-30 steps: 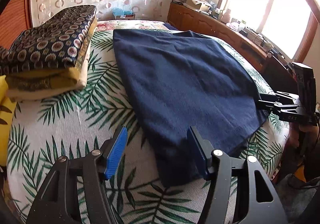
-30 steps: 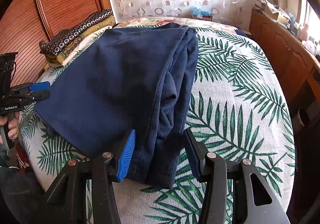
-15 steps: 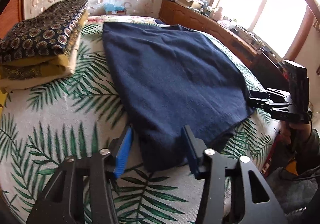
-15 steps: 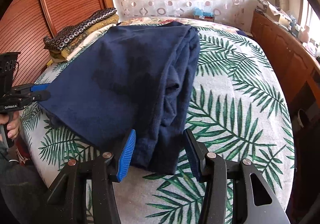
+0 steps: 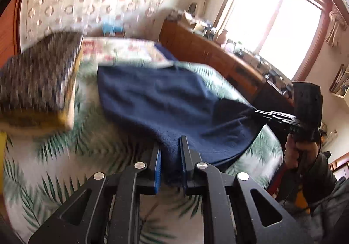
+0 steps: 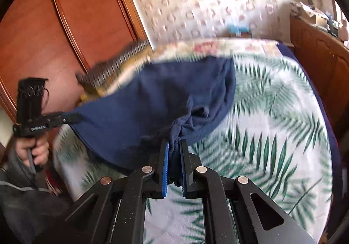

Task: Fold small clothes

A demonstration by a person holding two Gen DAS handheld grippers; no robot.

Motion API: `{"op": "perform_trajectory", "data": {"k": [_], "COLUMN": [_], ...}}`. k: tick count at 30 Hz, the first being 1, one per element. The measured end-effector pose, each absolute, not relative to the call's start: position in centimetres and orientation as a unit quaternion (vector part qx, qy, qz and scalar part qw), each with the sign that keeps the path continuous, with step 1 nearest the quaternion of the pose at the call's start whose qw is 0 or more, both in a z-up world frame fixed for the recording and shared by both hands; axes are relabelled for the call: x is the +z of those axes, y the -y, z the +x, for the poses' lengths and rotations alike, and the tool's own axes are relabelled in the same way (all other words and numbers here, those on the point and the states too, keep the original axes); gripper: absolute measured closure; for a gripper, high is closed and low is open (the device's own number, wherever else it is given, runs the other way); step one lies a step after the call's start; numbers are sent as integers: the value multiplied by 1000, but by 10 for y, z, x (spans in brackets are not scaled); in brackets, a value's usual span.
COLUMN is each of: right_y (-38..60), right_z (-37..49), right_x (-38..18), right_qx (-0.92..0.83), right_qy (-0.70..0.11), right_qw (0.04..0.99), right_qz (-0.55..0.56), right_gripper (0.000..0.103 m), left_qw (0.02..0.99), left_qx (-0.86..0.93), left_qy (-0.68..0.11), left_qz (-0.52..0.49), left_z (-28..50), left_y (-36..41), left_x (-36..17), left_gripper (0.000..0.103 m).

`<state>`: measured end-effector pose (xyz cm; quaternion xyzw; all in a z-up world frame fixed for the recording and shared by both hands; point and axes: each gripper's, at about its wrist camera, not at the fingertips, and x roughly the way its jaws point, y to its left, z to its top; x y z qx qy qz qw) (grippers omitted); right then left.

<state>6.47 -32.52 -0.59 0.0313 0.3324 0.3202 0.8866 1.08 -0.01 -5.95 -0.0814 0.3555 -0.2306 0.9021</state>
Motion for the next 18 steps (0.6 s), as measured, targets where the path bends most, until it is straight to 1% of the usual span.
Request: {"op": "perform_trajectory", "data": {"k": [5, 8, 13, 18], "right_y": [324, 321, 308, 294], "right_z": [92, 119, 174, 230], "right_x": [25, 33, 39, 19], "right_qx": [318, 316, 306, 274], "right_qy": [-286, -279, -277, -304], "right_qw": [903, 905, 910, 912], "right_qz": [30, 45, 36, 30], "right_gripper": [94, 94, 94, 94], "left_qw": [913, 920, 921, 914], "left_qx": [-229, -214, -190, -163], "left_qy": [-323, -312, -328, -361], "left_qz": [-100, -98, -94, -92], "left_z": [57, 94, 147, 191], "left_y": [-4, -7, -18, -19], "left_x": [-32, -18, -18, -35], "left_gripper": [88, 88, 88, 88]}}
